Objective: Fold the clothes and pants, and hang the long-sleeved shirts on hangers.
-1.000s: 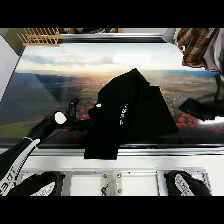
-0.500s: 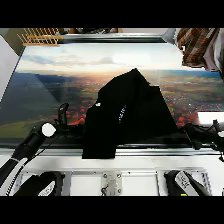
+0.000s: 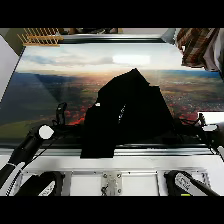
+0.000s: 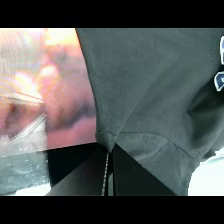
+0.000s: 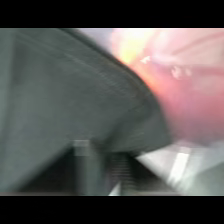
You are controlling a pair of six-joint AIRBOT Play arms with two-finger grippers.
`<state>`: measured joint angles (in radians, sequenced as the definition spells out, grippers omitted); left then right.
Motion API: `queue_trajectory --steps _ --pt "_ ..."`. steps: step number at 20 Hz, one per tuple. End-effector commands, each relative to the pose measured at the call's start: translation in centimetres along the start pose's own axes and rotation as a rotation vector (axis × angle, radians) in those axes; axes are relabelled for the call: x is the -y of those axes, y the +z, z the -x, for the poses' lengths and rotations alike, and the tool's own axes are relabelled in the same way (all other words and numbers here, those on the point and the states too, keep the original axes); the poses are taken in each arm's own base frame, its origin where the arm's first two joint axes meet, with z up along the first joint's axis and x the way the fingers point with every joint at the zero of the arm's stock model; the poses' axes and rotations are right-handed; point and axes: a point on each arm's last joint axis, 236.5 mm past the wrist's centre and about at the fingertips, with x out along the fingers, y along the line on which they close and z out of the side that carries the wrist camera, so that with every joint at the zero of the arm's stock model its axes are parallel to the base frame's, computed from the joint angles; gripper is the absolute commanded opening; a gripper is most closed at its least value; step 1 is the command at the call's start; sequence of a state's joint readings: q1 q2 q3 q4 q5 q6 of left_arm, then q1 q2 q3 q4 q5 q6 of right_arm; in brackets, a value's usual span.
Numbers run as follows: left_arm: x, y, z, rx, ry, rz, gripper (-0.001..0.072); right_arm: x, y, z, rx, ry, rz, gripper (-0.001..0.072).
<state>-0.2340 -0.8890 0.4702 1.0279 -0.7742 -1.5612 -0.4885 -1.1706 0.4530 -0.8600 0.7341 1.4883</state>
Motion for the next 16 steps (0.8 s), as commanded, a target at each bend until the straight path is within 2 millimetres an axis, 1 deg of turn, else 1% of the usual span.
queue_trajectory --steps 1,2,3,4,5,6,7,8,9,10,11,12,13,14,15,16 --pt "0.2 0.4 0.2 0.012 -0.001 -0.008 0.0007 -1.5 0.7 0.2 0.021 0.018 0.1 0.001" --pt "0.3 1.3 0.7 0.032 0.007 -0.03 0.0007 -2.6 1.2 0.9 0.021 0.038 0.156 0.0009" --pt "0.6 2.7 1.4 0.063 0.02 -0.066 0.0007 -4.1 1.8 2.1 0.029 0.06 0.211 0.0009" --pt "1.2 4.7 2.6 0.109 0.032 -0.106 0.0007 -6.1 3.0 3.9 0.052 0.084 0.268 0.0008" --pt "2.5 7.3 4.5 0.173 0.033 -0.154 0.0006 -8.7 4.3 6.2 0.088 0.118 0.322 0.0008" --pt "4.2 10.1 6.9 0.245 0.022 -0.189 0.0006 -11.8 5.8 9.4 0.146 0.163 0.385 0.0008" --pt "6.6 13.3 10.2 0.339 -0.009 -0.211 0.0007 -15.0 7.0 13.1 0.217 0.207 0.449 0.0008" --pt "8.9 16.3 14.3 0.441 -0.037 -0.239 0.0006 -18.4 7.9 17.7 0.306 0.252 0.525 0.0008" --pt "11.2 18.5 18.4 0.533 -0.063 -0.269 0.0006 -21.4 8.2 22.2 0.397 0.293 0.593 0.0008" --pt "13.5 20.2 22.8 0.632 -0.093 -0.304 0.0007 -24.2 8.0 27.4 0.505 0.334 0.663 0.0008" --pt "16.1 21.2 27.9 0.746 -0.128 -0.346 0.0007 -26.5 7.4 32.1 0.608 0.369 0.722 0.0008" --pt "18.3 21.4 32.9 0.852 -0.163 -0.382 0.0006 -28.4 6.2 36.8 0.712 0.404 0.777 0.0008" --pt "20.0 20.9 37.2 0.94 -0.192 -0.413 0.0007 -29.8 4.7 41.0 0.804 0.434 0.826 0.0008" --pt "21.5 19.8 41.4 1.024 -0.221 -0.443 0.0006 -30.7 3.1 44.3 0.877 0.458 0.864 0.0008" --pt "22.5 18.4 44.7 1.093 -0.247 -0.466 0.0007 -31.2 1.4 47.0 0.939 0.478 0.896 0.0008" --pt "23.2 16.7 47.7 1.153 -0.268 -0.488 0.0007 -31.5 -0.4 49.3 0.991 0.495 0.924 0.0008"
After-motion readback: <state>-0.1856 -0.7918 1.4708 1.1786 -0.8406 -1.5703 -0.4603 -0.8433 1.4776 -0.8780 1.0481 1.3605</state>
